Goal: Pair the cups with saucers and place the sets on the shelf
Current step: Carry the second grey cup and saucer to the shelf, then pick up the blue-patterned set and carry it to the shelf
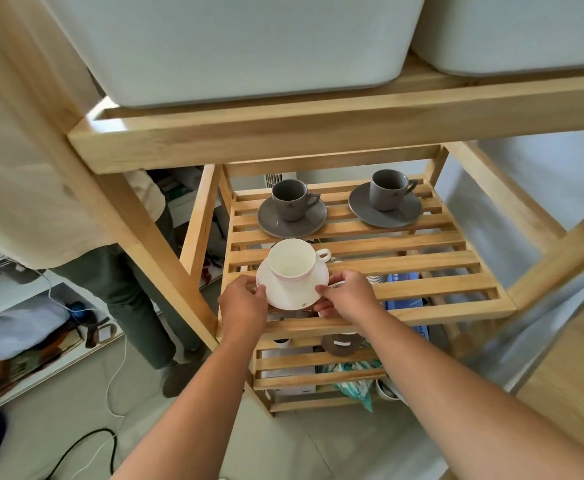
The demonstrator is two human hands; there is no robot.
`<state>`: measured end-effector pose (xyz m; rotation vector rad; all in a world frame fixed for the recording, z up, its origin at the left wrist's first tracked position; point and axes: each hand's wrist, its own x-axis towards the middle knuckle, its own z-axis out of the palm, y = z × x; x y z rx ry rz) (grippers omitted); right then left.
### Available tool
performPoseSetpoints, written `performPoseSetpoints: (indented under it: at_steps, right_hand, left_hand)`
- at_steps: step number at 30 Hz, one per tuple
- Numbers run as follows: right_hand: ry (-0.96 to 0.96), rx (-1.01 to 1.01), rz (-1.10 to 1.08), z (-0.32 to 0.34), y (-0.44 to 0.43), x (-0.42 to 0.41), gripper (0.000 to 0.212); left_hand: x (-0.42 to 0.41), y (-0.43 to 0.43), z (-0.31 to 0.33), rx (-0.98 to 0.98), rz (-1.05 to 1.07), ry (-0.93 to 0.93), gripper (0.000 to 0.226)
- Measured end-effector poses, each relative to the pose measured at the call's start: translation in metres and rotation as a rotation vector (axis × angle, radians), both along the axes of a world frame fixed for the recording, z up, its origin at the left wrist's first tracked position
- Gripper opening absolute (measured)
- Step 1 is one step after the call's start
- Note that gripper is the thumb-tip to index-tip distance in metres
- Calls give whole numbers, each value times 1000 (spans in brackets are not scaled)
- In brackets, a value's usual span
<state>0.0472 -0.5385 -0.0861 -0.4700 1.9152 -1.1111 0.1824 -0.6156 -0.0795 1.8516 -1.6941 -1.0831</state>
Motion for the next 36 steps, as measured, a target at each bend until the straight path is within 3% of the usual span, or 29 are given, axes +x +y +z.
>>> performPoseSetpoints:
  at_steps: [10,18,25,31,36]
  right_hand:
    - [19,-34,-76,7,19,1,17]
    - [142,-143,-135,45,138,12,9]
    - [313,-185,-382,94,321,1,9]
    - [562,-47,-664,125,499,9,20]
    - [690,29,-985,147,615,42,14]
  left_hand:
    - [17,14,7,-32,-90,38,31]
    - [25,110,60,-157,-326,79,24]
    - [-39,256,109,-212,-816,216,8]
    - [-91,399,115,-198,-1243,238,14]
    - [-112,499,113,-177,-1560,220,17]
